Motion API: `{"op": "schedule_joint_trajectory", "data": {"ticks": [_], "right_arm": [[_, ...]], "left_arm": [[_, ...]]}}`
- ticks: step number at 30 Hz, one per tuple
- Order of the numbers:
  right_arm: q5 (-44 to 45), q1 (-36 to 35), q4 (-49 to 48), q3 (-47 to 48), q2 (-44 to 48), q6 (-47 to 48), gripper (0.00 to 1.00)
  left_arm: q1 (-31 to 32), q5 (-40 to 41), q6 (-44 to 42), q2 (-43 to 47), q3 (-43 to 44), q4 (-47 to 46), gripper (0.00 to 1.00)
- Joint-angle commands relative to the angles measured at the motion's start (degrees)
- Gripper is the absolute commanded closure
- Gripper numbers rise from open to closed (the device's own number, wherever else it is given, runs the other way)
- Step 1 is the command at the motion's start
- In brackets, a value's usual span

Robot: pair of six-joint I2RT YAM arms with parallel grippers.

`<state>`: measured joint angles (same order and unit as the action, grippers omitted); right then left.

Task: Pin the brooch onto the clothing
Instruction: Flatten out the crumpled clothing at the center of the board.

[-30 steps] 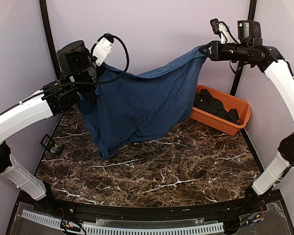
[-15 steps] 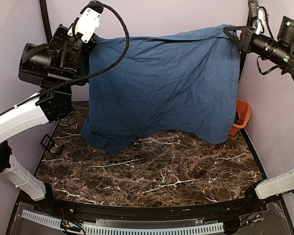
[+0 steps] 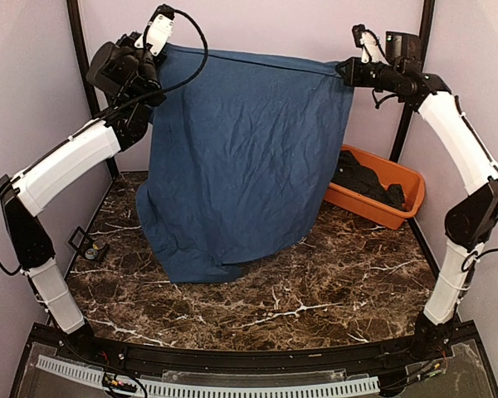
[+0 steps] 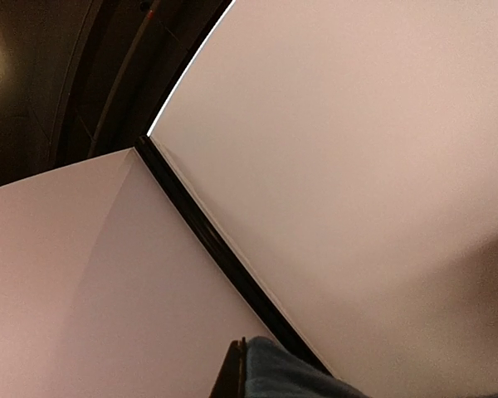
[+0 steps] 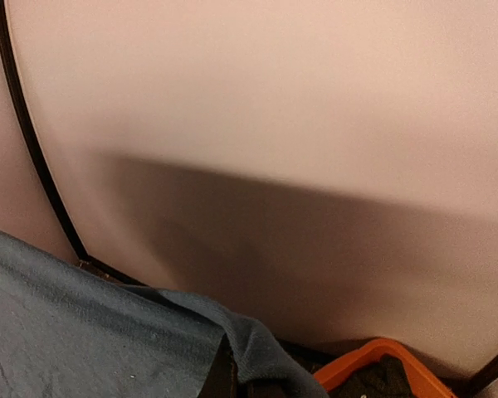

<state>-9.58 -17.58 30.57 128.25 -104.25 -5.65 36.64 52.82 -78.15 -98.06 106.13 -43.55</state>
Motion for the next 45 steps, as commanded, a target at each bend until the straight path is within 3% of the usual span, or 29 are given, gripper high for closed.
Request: {"op": "schedule_joint_trajectory", "data": {"ticks": [1, 4, 7, 10, 14, 17, 20, 22, 23, 24, 25, 26, 28, 35, 41, 45], "right_arm": [[-1.9, 2.8, -2.9, 13.5, -2.7, 2.0, 1.0], [-2.2, 3.8, -3.1, 12.0, -0.7, 2.8, 1.0], [-1.0, 4.3, -3.2, 1.9, 4.9, 3.1, 1.0], [-1.0, 4.3, -3.2, -13.1, 12.2, 2.1, 1.0], [0.0, 4.3, -2.1, -36.0, 22.9, -1.6, 1.0], [-2.7, 4.2, -0.2, -50.4, 30.4, -4.3, 1.0], [-2.3, 3.8, 6.0, -57.5, 35.4, -5.4, 1.0], [-3.0, 3.7, 9.0, -62.1, 38.0, -5.8, 1.0], [-3.6, 3.7, 10.0, -64.2, 38.9, -5.7, 1.0], [-3.6, 3.7, 10.9, -66.4, 39.4, -5.7, 1.0], [-3.5, 3.7, 11.5, -68.4, 39.8, -5.7, 1.0], [-3.7, 3.6, 12.1, -70.0, 39.9, -5.6, 1.0], [-5.3, 3.6, 12.8, -72.6, 39.6, -5.9, 1.0], [-12.6, 1.3, 13.3, -78.1, 38.2, -9.3, 1.0], [-10.2, 0.1, 13.5, -84.2, 43.7, -15.6, 0.99], [-10.4, -1.6, 12.7, -89.7, 49.2, -23.2, 0.99]], "left_arm": [[-1.0, -10.2, 3.6, -2.6, 10.4, 0.7, 0.99], [-1.0, -12.7, 6.0, -1.8, 13.5, 5.1, 0.99], [-0.7, -13.6, 6.6, 0.6, 11.4, 7.8, 0.99], [2.1, -14.5, 4.9, 6.5, -1.1, 10.2, 0.99], [8.9, -3.3, 2.7, 12.6, -17.7, 9.7, 0.99], [14.4, 9.4, 11.5, 16.1, -30.3, 18.4, 0.99], [23.1, 17.9, 20.4, 17.2, -38.5, 30.4, 0.99], [28.8, 20.3, 43.8, 17.1, -41.4, 50.5, 0.99], [31.5, 18.2, 51.1, 16.2, -41.4, 66.2, 0.99], [32.1, 15.9, 66.5, 15.5, -41.0, 74.2, 0.99], [32.7, 9.7, 73.2, 13.9, -40.9, 86.3, 0.99], [32.8, 7.0, 79.7, 13.2, -41.6, 89.1, 0.99], [33.3, -1.6, 84.5, 11.1, -43.8, 93.2, 0.99], [34.1, -18.1, 84.1, 10.6, -46.5, 91.2, 0.99], [34.3, -32.3, 78.7, 13.9, -48.2, 88.7, 0.99], [34.3, -33.3, 77.5, 13.8, -49.1, 88.6, 0.99]]}}
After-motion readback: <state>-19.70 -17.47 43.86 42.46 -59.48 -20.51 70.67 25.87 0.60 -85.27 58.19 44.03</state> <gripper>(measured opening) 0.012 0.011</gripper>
